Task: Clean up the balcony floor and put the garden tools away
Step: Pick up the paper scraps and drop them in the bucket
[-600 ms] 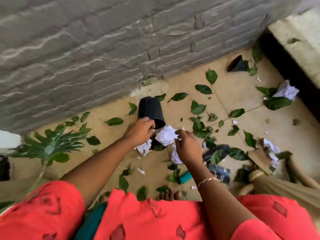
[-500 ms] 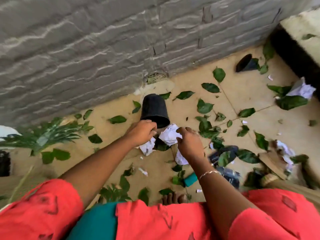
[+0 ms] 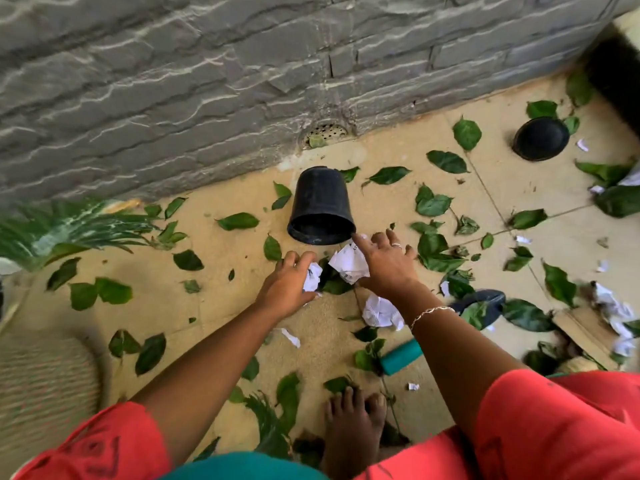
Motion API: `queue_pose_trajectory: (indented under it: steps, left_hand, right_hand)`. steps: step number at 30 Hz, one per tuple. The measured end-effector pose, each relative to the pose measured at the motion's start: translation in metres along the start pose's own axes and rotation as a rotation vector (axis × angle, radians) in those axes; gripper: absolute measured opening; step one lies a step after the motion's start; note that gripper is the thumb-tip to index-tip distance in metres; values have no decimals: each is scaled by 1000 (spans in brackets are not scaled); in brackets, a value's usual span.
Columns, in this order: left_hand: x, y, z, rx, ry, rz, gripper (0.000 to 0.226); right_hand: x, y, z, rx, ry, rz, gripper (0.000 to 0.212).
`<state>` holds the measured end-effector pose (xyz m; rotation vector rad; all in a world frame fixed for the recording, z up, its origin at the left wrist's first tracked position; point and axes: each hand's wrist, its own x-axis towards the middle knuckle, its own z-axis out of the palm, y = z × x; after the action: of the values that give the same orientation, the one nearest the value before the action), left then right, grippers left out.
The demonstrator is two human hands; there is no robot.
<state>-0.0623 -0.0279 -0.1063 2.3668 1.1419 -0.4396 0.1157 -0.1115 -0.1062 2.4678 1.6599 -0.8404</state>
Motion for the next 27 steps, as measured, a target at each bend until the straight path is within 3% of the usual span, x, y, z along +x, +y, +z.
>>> queue_pose_trajectory:
  steps: [5, 8, 11, 13, 17, 19, 21, 22, 25, 26, 27]
  left_hand:
    - [0, -1, 11, -128, 127, 14, 40]
    - [-5, 4, 9, -409, 295, -83, 33]
    - [-12, 13, -6, -856, 370, -269, 29]
    - [-19, 21, -10, -1098, 353, -368, 29]
    - [-21, 30, -19, -1652, 239, -369, 19]
    - [-28, 29, -26, -1922, 54, -252, 41]
    - [-19, 19, -17, -1802, 45, -367, 52]
    - [-43, 13, 8, -1779, -66, -356, 46]
    - [-94, 37, 180, -1009, 176, -364, 43]
    - [-89, 38, 183, -974, 182, -346, 42]
    - [-80, 28, 148, -1031, 75, -312, 37]
  right_hand:
    - [0, 10, -4, 97, 5, -35, 71]
    - [3, 14, -22, 195, -28, -28, 68]
    - [0, 7, -49, 307, -81, -78, 66]
    - [-5, -4, -61, 366, -104, -143, 66]
    - [-12, -33, -65, 443, -80, -231, 67]
    - [-13, -43, -60, 453, -26, -248, 65]
    - [-14, -49, -53, 482, -2, -249, 60]
    - [-15, -51, -49, 504, -1, -250, 57]
    - [-20, -53, -40, 556, -24, -270, 49]
    - [-21, -53, -38, 559, -44, -275, 49]
    - [-22, -52, -37, 567, -83, -276, 50]
